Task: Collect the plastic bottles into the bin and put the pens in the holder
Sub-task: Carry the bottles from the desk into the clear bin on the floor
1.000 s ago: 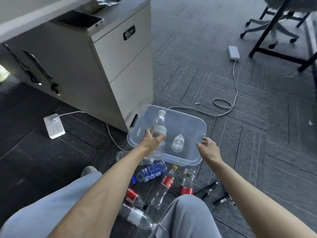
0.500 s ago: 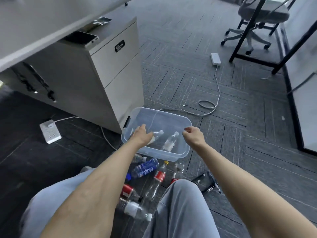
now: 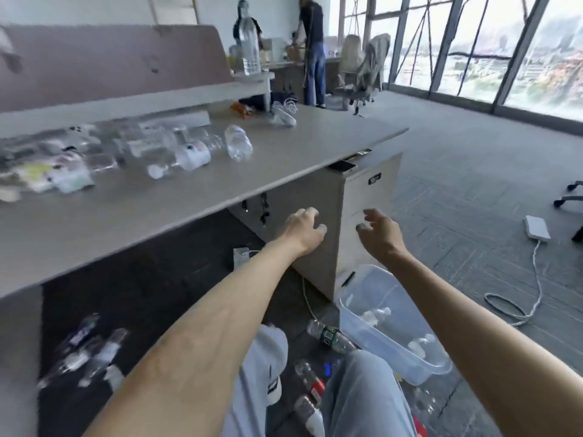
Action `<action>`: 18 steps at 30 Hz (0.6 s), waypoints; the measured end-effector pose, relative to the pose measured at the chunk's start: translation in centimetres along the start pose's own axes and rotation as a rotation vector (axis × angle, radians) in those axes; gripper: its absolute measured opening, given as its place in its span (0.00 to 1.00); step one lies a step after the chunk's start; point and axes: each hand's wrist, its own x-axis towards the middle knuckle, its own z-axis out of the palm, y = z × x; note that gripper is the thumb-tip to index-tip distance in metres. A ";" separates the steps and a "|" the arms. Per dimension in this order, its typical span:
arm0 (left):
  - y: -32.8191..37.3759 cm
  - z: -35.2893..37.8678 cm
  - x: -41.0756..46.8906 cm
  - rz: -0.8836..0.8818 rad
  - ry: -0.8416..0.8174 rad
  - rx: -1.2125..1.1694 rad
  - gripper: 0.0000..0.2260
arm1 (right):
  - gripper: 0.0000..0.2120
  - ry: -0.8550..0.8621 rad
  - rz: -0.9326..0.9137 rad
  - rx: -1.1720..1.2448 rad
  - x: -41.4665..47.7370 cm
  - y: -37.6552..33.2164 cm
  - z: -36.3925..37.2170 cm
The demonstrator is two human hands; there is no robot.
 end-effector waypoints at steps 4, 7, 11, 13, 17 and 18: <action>-4.0 -8.5 -3.8 -0.042 0.240 -0.026 0.19 | 0.25 0.004 -0.182 0.004 -1.2 -9.3 2.7; -9.1 -15.2 -7.5 -0.166 0.401 -0.072 0.17 | 0.26 -0.045 -0.354 -0.003 -3.1 -16.4 6.1; -16.4 -21.9 -13.4 -0.318 0.524 -0.042 0.15 | 0.25 -0.152 -0.520 0.000 -6.3 -24.3 11.6; -19.3 -24.1 -15.9 -0.377 0.555 -0.027 0.14 | 0.25 -0.214 -0.587 -0.025 -7.8 -27.6 14.2; -23.7 -27.5 -19.4 -0.457 0.609 -0.025 0.15 | 0.26 -0.316 -0.671 -0.036 -9.7 -32.8 18.7; -24.6 -28.2 -20.0 -0.465 0.620 -0.027 0.15 | 0.26 -0.334 -0.681 -0.033 -9.9 -33.9 19.6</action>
